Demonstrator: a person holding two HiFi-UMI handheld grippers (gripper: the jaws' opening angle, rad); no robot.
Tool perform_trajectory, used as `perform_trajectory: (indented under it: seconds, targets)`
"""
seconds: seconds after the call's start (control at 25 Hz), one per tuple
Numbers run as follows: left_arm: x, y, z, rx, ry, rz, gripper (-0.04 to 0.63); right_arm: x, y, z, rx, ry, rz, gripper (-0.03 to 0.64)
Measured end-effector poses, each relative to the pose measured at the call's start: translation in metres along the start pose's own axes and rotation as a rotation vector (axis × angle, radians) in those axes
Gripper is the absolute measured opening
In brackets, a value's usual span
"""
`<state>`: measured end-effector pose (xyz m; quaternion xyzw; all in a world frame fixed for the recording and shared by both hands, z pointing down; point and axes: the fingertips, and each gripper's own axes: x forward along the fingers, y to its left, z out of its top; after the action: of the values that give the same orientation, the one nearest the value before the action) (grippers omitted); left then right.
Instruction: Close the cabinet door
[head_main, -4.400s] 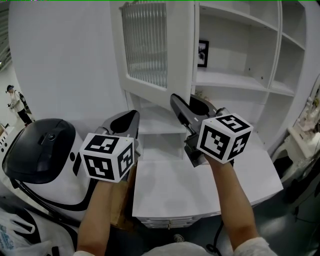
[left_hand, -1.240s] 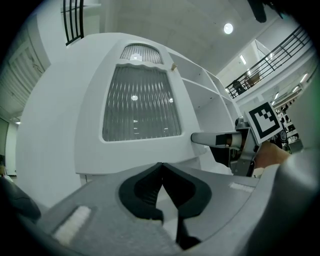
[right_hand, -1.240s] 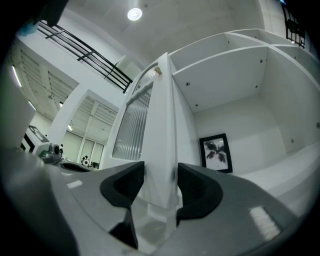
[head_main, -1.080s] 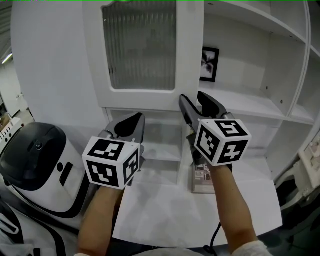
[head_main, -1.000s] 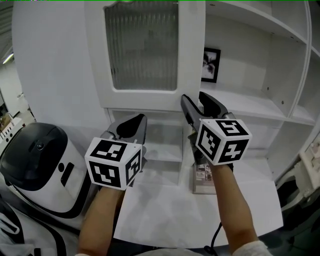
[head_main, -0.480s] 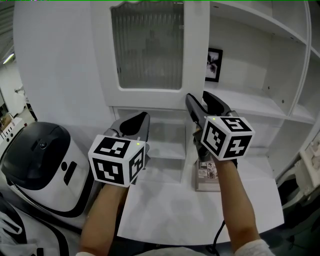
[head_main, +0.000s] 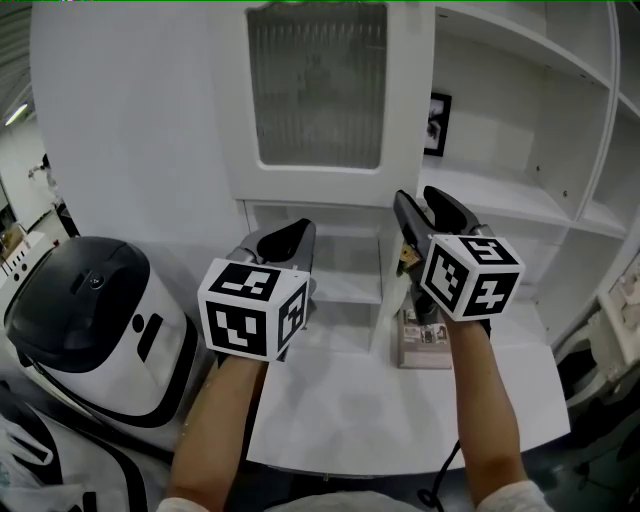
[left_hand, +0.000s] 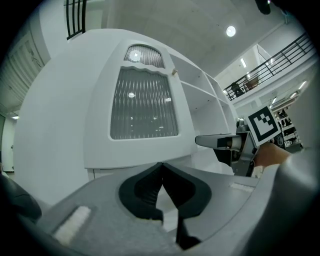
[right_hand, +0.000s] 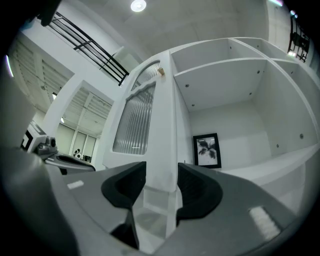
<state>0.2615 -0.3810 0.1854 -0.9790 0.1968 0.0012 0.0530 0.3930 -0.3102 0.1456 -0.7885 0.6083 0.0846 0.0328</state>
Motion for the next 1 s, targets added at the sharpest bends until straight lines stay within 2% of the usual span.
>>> perform_trajectory:
  seconds: [0.4,1.0]
  targets:
    - [-0.027,-0.009,-0.017,0.000,0.043,-0.046,-0.006,-0.032,0.030,-0.014,-0.011,0.056,-0.016,0.146]
    - [-0.066,-0.015,-0.025,0.033,0.063,-0.072,-0.003,-0.067,0.087,-0.024,-0.010,0.087,0.042,0.054]
